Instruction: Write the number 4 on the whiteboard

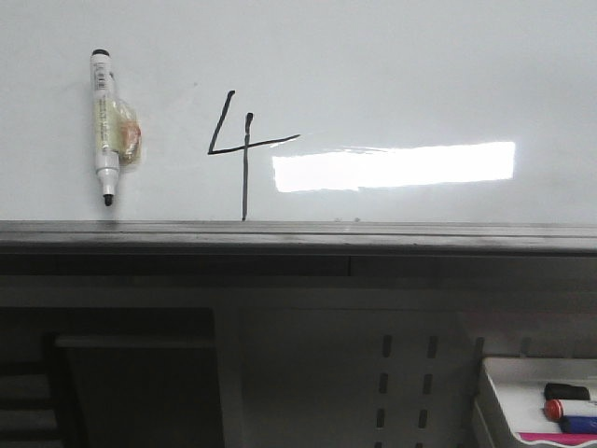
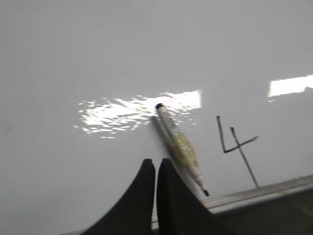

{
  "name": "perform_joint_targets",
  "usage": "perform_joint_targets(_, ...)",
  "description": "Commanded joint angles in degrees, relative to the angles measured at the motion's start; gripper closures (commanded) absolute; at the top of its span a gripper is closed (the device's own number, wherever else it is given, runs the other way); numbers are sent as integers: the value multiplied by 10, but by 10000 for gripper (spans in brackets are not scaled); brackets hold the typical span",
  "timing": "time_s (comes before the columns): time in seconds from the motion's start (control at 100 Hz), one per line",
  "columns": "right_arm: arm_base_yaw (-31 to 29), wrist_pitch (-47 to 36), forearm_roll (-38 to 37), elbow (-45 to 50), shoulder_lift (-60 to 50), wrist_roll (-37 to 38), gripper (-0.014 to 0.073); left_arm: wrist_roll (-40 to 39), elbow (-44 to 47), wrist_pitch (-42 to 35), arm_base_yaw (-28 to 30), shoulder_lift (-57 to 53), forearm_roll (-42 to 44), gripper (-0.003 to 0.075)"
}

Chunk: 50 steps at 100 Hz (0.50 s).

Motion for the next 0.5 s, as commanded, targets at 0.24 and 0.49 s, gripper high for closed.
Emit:
perform_joint_targets(0.24,-3,-45,-5,-16,2,-5,658,0,84,-29,170,-70,-1,741)
perform_joint_targets(0.49,-3,-45,-5,-16,2,-5,658,0,107,109,173,-70,0,741)
